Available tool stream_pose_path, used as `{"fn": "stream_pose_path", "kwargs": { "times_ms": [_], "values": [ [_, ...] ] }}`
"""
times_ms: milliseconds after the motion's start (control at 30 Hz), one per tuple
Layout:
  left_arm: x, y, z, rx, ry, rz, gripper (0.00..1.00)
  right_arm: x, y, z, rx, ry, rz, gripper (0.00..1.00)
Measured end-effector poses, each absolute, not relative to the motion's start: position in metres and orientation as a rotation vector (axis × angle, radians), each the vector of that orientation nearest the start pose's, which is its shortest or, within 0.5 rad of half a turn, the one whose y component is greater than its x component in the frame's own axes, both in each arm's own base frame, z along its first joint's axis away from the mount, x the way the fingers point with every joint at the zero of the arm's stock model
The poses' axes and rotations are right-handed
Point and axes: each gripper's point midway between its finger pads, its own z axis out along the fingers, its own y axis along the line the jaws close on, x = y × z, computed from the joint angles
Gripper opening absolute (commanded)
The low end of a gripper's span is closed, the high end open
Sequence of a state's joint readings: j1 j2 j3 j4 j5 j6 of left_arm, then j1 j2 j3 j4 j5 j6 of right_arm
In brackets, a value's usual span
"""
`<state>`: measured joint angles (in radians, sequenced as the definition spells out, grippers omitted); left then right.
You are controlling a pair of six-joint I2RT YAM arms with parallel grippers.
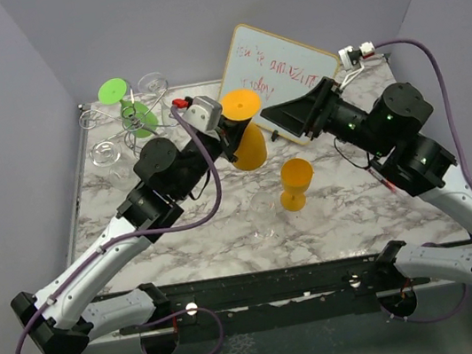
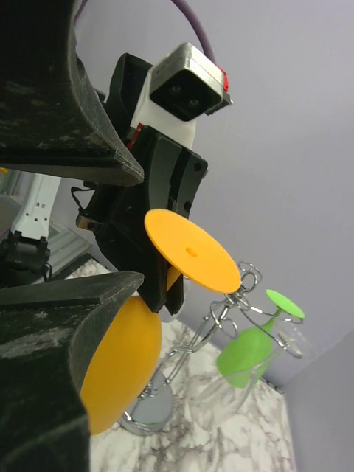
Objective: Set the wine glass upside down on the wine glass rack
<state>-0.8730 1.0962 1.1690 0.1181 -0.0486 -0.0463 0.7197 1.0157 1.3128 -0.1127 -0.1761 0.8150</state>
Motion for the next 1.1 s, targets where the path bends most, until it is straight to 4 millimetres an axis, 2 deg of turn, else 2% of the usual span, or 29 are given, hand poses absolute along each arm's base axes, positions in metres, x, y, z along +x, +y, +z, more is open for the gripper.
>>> {"fn": "stream_pose_path", "kwargs": {
  "times_ms": [233, 467, 800, 900, 933, 967, 1100],
  "values": [
    [0.244, -0.299, 0.429, 0.610, 1.261, -0.753, 0.00, 0.222, 0.277, 0.465, -0.005, 1.647, 1.408, 0.41],
    [0.241, -0.301, 0.416, 0.649, 1.248, -0.754, 0.00, 0.225, 0.282, 0.460, 0.070, 1.689, 1.460, 0.32],
    [0.233, -0.300, 0.408, 0.682, 1.228, -0.764, 0.00, 0.230, 0.288, 0.441, 0.168, 1.726, 1.527, 0.25],
    [0.232, -0.300, 0.406, 0.694, 1.226, -0.763, 0.00, 0.230, 0.289, 0.441, 0.189, 1.718, 1.553, 0.15],
    [0.231, -0.300, 0.406, 0.695, 1.224, -0.764, 0.04, 0.231, 0.290, 0.441, 0.196, 1.716, 1.560, 0.09],
    [0.231, -0.300, 0.406, 0.697, 1.220, -0.763, 0.12, 0.231, 0.290, 0.441, 0.202, 1.715, 1.566, 0.03],
    [0.228, -0.295, 0.405, 0.681, 1.213, -0.764, 0.49, 0.231, 0.291, 0.439, 0.239, 1.725, 1.594, 0.01]
  ]
}}
